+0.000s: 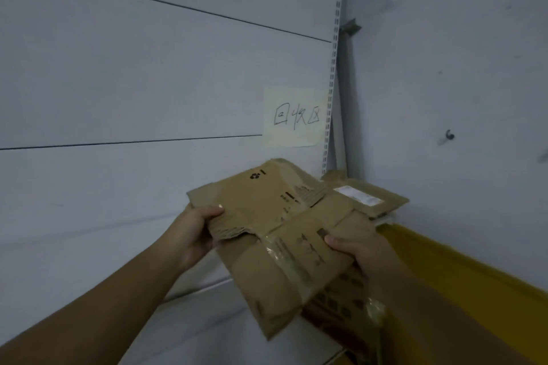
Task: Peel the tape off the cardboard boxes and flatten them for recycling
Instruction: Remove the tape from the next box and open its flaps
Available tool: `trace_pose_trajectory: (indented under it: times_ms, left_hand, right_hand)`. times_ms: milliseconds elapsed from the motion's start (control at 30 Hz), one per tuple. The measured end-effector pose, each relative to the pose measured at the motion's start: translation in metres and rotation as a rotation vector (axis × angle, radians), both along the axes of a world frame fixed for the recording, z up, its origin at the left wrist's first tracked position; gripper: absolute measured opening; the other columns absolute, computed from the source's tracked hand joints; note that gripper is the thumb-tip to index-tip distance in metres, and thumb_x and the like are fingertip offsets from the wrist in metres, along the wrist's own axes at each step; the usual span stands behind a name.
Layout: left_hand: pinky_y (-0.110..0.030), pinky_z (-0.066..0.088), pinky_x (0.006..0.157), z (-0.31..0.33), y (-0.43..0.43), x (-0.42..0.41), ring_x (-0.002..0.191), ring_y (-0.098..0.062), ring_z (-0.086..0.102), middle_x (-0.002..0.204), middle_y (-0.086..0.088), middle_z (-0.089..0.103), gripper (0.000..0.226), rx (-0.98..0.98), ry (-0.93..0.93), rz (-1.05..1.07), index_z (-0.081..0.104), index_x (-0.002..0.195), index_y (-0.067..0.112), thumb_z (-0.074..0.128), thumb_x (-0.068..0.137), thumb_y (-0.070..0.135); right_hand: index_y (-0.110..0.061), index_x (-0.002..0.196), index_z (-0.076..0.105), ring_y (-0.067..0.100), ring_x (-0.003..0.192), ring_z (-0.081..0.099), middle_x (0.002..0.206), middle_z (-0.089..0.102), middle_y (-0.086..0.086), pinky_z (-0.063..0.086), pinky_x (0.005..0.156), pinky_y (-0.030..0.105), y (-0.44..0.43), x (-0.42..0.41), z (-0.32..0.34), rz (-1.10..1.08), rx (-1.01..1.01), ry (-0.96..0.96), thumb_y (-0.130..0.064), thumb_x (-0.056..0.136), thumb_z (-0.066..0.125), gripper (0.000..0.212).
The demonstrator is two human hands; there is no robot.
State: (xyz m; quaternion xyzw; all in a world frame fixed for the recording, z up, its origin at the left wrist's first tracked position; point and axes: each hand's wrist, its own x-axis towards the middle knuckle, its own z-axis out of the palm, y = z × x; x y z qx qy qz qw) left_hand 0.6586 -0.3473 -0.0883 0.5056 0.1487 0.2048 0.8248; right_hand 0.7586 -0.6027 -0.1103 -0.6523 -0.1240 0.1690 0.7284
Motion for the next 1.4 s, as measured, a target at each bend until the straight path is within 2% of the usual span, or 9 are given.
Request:
trace_pose_trajectory:
  times_ms: [300, 500, 667, 867, 1000, 1133, 1200, 1300, 1400]
  left_hand:
    - [-0.040, 0.050, 0.069, -0.005, 0.074, 0.088, 0.086, -0.030, 0.063, 0.100, -0.014, 0.067, 0.035, 0.081, 0.110, 0.176, 0.057, 0.123, 0.006, 0.050, 0.089, -0.001]
    - [-0.040, 0.048, 0.066, -0.017, 0.087, 0.124, 0.084, -0.030, 0.062, 0.099, -0.014, 0.066, 0.034, 0.054, 0.236, 0.213, 0.056, 0.121, 0.011, 0.051, 0.089, -0.001]
    - [-0.041, 0.048, 0.070, -0.012, 0.094, 0.126, 0.088, -0.032, 0.062, 0.102, -0.014, 0.067, 0.028, 0.093, 0.289, 0.269, 0.061, 0.109, 0.018, 0.051, 0.087, 0.003]
    - [-0.042, 0.049, 0.070, -0.014, 0.070, 0.144, 0.086, -0.030, 0.062, 0.100, -0.014, 0.066, 0.024, 0.050, 0.331, 0.395, 0.062, 0.101, 0.016, 0.050, 0.089, -0.001]
    - [-0.042, 0.051, 0.070, -0.013, 0.057, 0.167, 0.087, -0.033, 0.062, 0.103, -0.019, 0.066, 0.022, 0.075, 0.427, 0.414, 0.061, 0.107, 0.012, 0.051, 0.090, 0.002]
    - [-0.043, 0.054, 0.078, -0.013, 0.051, 0.189, 0.095, -0.033, 0.063, 0.107, -0.016, 0.065, 0.030, 0.205, 0.451, 0.507, 0.056, 0.122, 0.012, 0.053, 0.093, 0.004]
    - [-0.043, 0.048, 0.094, -0.021, 0.050, 0.198, 0.112, -0.032, 0.056, 0.122, -0.014, 0.059, 0.041, 0.453, 0.574, 0.577, 0.048, 0.134, 0.008, 0.054, 0.093, 0.010]
    - [-0.043, 0.031, 0.110, -0.032, 0.046, 0.196, 0.137, -0.030, 0.029, 0.150, -0.009, 0.032, 0.056, 1.226, 1.088, 0.657, 0.033, 0.145, 0.016, 0.050, 0.092, 0.023]
    - [-0.037, 0.041, 0.102, -0.038, 0.043, 0.201, 0.128, -0.029, 0.047, 0.135, -0.014, 0.053, 0.037, 1.803, 0.757, 0.528, 0.060, 0.124, 0.008, 0.043, 0.093, 0.018]
  right_hand:
    - [-0.008, 0.097, 0.065, 0.023, 0.063, 0.069, 0.077, 0.072, 0.011, 0.054, 0.050, 0.030, 0.040, 0.100, 0.006, 0.276, -0.213, -0.081, -0.013, 0.086, 0.064, 0.012]
    - [-0.037, 0.120, 0.047, 0.011, 0.104, 0.056, 0.112, 0.052, -0.014, 0.049, 0.081, 0.019, 0.071, 0.171, 0.010, 0.230, -0.518, -0.539, -0.038, 0.073, 0.068, 0.052]
    - [-0.033, 0.127, 0.044, 0.024, 0.079, 0.060, 0.107, 0.061, 0.011, 0.055, 0.070, 0.042, 0.095, 0.208, 0.040, 0.435, -0.318, -0.193, -0.021, 0.073, 0.077, 0.065]
    - [-0.034, 0.136, 0.032, 0.008, 0.127, 0.039, 0.144, 0.037, -0.006, 0.041, 0.101, 0.032, 0.112, 0.245, 0.050, 0.465, -0.404, -0.902, -0.036, 0.087, 0.063, 0.059]
    - [-0.028, 0.140, 0.031, 0.007, 0.134, 0.030, 0.151, 0.023, -0.011, 0.028, 0.099, 0.020, 0.121, 0.255, 0.051, 0.622, -0.498, -1.183, -0.037, 0.093, 0.054, 0.054]
    - [-0.027, 0.151, 0.008, 0.017, 0.145, 0.003, 0.159, -0.005, -0.003, 0.008, 0.117, 0.036, 0.139, 0.252, 0.032, 0.865, -0.892, -1.321, -0.061, 0.092, 0.037, 0.074]
    - [-0.022, 0.151, 0.008, 0.023, 0.145, 0.003, 0.159, 0.002, 0.005, 0.005, 0.118, 0.045, 0.150, 0.244, 0.016, 0.945, -1.067, -1.340, -0.063, 0.093, 0.025, 0.073]
    - [-0.019, 0.151, 0.000, 0.029, 0.146, -0.005, 0.159, -0.005, 0.010, 0.002, 0.117, 0.049, 0.165, 0.232, -0.003, 1.022, -1.233, -1.239, -0.058, 0.097, 0.012, 0.068]
    - [-0.023, 0.150, -0.011, 0.031, 0.144, -0.015, 0.157, -0.016, 0.010, -0.001, 0.115, 0.057, 0.178, 0.229, -0.011, 1.022, -1.285, -1.167, -0.060, 0.095, 0.009, 0.069]
